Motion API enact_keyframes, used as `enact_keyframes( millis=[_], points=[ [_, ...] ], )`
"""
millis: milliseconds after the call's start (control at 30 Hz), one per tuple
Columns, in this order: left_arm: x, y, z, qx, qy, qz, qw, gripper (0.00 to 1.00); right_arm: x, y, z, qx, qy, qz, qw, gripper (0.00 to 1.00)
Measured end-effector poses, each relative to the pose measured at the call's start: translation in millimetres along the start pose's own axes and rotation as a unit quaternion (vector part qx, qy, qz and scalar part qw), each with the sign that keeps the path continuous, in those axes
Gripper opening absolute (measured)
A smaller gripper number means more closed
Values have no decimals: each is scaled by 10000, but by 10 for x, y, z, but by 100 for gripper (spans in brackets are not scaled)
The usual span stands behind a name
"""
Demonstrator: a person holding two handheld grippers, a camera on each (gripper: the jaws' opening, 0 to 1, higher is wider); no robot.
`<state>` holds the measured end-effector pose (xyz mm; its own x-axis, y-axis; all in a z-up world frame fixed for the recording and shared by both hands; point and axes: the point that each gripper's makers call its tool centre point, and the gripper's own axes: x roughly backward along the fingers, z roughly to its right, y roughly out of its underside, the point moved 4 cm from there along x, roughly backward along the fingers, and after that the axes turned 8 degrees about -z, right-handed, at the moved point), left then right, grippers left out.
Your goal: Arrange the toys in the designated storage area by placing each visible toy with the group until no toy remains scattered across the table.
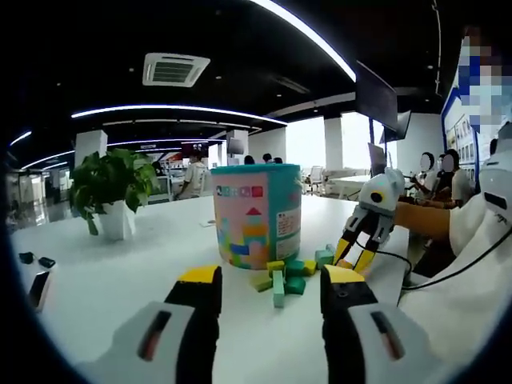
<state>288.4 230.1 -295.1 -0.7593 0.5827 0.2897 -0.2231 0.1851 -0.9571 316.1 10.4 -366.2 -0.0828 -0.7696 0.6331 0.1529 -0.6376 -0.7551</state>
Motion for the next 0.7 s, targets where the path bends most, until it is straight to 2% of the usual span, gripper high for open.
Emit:
enact_keyframes(
  millis=[433,700],
  points=[
    [-10,21,11,-18,5,-57,10000,50,-129,-105,51,-90,49,260,9996,20],
    [3,35,-12,-6,-19,-59,10000,50,-206,-79,83,-445,391,638,9962,21]
  ],
)
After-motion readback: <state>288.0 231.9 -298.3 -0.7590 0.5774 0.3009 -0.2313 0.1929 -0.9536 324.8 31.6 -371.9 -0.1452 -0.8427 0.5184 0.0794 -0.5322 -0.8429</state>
